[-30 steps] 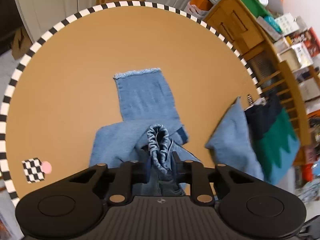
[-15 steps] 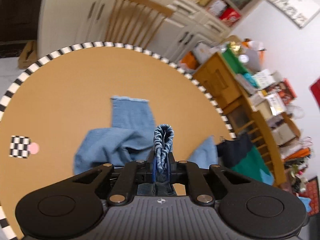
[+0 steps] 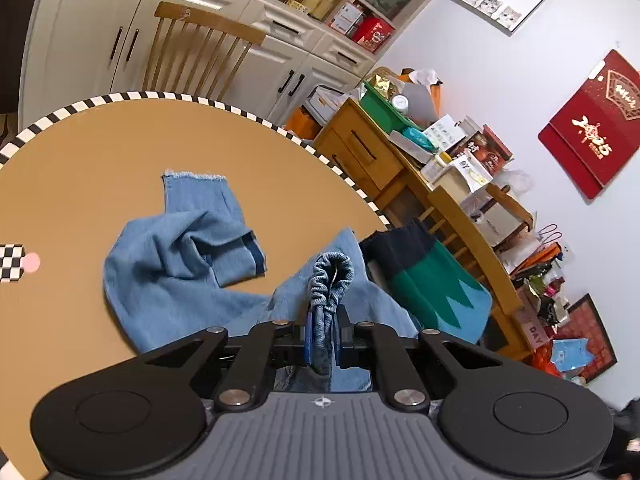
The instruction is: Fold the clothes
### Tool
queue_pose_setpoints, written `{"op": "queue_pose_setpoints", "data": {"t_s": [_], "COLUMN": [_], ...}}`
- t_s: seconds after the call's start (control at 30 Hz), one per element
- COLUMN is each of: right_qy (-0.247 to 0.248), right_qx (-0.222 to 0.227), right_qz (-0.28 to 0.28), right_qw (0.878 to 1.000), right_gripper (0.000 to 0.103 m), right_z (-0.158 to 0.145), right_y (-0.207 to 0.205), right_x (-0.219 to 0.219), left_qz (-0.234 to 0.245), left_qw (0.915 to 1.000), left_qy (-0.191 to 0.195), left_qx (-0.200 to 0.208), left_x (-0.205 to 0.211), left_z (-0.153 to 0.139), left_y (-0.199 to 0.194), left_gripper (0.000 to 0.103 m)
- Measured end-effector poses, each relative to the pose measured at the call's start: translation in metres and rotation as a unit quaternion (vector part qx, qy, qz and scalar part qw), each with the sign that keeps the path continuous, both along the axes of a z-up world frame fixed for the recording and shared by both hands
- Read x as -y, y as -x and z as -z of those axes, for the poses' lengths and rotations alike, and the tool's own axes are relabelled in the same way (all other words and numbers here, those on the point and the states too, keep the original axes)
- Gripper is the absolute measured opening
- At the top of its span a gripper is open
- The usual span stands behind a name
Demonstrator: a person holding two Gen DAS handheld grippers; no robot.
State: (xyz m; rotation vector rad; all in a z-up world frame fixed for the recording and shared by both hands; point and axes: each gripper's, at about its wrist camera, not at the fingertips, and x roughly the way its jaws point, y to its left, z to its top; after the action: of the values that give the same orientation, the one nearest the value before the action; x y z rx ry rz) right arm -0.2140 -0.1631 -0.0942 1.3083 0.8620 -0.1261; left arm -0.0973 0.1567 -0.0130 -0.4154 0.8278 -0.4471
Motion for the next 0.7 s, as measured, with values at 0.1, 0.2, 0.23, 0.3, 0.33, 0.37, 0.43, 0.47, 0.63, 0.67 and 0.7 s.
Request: {"op": "queue_pose_setpoints", "data": {"t_s": [0.1, 0.2, 0.23, 0.3, 0.33, 0.37, 0.43, 0.47, 0.63, 0.67, 0.7], "right_qy": [-0.019, 0.053, 0.067, 0.081, 0.080, 0.079, 0.073, 0.075, 0.090, 0.089, 0.094], "right_qx": [0.024, 0.029, 0.020, -0.002, -0.014, -0.014, 0.002, 0.014, 0.066, 0.070, 0.073], "right_qz": [0.018, 0.041, 0.035, 0.019, 0.011, 0.013, 0.027, 0.025, 0.001, -0.002, -0.007], "right_qw": [0.999, 0.997, 0.997, 0.997, 0.997, 0.997, 0.997, 0.997, 0.994, 0.994, 0.993], "right_gripper": [0.069, 0.056, 0.042, 0.024, 0.023, 0.023, 0.018, 0.016, 0.015, 0.015, 0.015], "right_z": [0.018, 0.020, 0.023, 0.029, 0.033, 0.036, 0.043, 0.041, 0.023, 0.019, 0.014], "right_y": [-0.003, -0.018, -0.025, -0.035, -0.035, -0.034, -0.028, -0.025, -0.015, -0.012, -0.013], "right_x": [-0.013, -0.022, -0.026, -0.034, -0.038, -0.039, -0.039, -0.041, -0.048, -0.047, -0.047], "left_qz": [0.007, 0.009, 0.007, 0.004, 0.003, 0.003, 0.003, 0.004, 0.004, 0.002, 0.001], "left_qw": [0.9997, 0.9988, 0.9982, 0.9974, 0.9972, 0.9969, 0.9963, 0.9960, 0.9940, 0.9931, 0.9923], "left_qy": [-0.019, -0.045, -0.056, -0.070, -0.074, -0.077, -0.084, -0.088, -0.107, -0.115, -0.121], "left_qx": [0.011, 0.019, 0.022, 0.017, 0.013, 0.014, 0.015, 0.016, 0.020, 0.023, 0.025], "left_x": [-0.004, -0.007, -0.007, -0.007, -0.008, -0.008, -0.010, -0.011, -0.015, -0.016, -0.018], "left_z": [0.001, 0.001, 0.001, 0.001, 0.002, 0.001, 0.000, 0.000, -0.003, -0.007, -0.009], "left_y": [0.013, 0.024, 0.027, 0.031, 0.032, 0.033, 0.034, 0.035, 0.039, 0.040, 0.040], "left_gripper": [0.010, 0.010, 0.010, 0.010, 0.010, 0.010, 0.010, 0.010, 0.010, 0.010, 0.010]}}
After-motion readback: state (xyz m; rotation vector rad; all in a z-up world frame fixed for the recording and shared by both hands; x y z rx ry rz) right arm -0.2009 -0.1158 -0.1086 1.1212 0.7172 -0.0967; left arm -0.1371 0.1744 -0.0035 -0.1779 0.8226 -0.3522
